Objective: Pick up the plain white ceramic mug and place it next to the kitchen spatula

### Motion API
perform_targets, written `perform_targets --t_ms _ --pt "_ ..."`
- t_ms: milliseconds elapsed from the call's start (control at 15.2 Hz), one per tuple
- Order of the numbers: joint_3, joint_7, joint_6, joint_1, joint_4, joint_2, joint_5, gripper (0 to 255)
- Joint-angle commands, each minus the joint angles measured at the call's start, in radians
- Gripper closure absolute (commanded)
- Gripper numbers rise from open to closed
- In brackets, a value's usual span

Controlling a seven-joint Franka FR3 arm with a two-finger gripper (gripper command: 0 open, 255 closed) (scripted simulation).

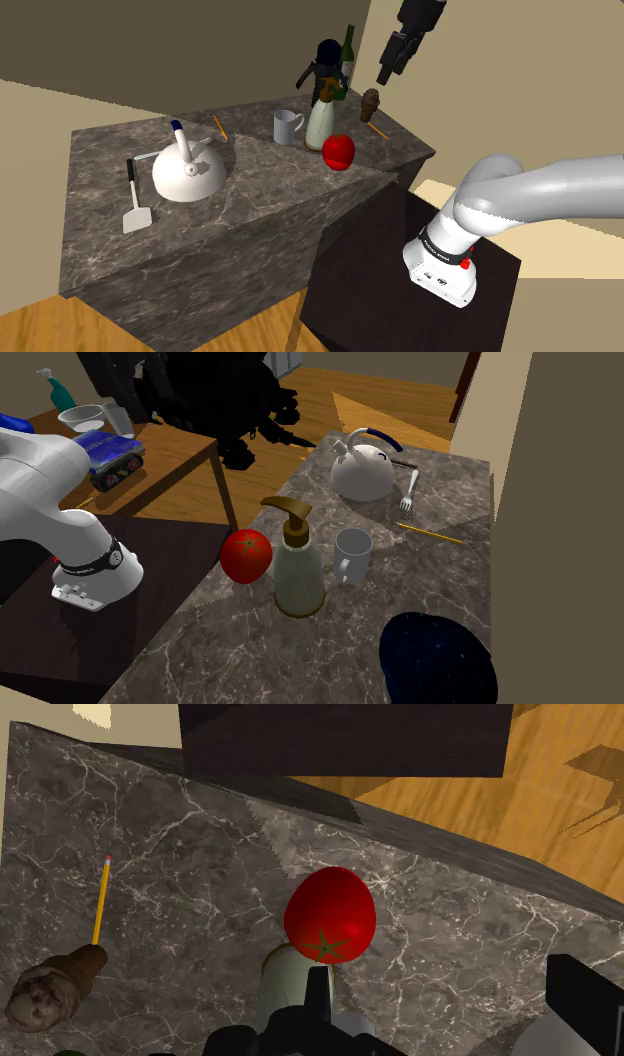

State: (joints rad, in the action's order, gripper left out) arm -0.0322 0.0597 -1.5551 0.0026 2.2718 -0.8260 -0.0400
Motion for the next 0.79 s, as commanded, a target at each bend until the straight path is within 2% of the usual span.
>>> perform_targets --t_ms 0,726 --pt "0.0 0.0 0.0 0.0 0.0 0.0 0.0 0" --pt "-0.055 -0.079 -0.201 -0.016 -0.119 0.415 0.003 0"
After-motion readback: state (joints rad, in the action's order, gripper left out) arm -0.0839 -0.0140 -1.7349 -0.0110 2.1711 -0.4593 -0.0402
